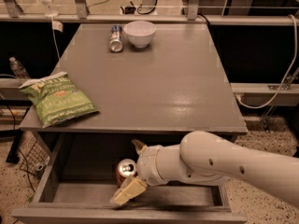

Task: Place coke can into top drawer

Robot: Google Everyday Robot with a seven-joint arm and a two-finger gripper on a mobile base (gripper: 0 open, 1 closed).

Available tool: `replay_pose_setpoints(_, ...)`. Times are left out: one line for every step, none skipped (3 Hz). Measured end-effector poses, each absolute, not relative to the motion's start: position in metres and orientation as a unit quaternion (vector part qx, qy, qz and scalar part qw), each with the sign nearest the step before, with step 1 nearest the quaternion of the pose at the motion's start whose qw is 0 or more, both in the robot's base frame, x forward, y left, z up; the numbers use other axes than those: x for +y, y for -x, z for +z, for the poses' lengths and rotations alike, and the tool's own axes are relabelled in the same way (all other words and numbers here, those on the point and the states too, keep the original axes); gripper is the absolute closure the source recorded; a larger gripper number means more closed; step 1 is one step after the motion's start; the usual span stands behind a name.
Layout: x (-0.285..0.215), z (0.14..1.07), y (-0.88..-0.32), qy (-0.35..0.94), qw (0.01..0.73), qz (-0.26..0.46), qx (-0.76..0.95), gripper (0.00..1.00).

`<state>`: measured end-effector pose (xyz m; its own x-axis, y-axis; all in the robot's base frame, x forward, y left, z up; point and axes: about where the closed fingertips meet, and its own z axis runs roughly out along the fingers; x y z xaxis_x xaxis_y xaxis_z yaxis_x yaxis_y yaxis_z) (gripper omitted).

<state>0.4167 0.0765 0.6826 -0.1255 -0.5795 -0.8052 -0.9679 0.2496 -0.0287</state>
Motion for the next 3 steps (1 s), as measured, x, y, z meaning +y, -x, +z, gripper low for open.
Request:
replay_pose_setpoints(0.073,0.689,-0.415,0.551,0.370,0.269,0.699,0.00)
replay_pose_setpoints(0.046,0.708,-0.416,0.538,0.387,0.267,0.700,0.00)
replay_pose_setpoints(-0.001,0.709,-0.416,0.496,0.394,0.279,0.721,0.00)
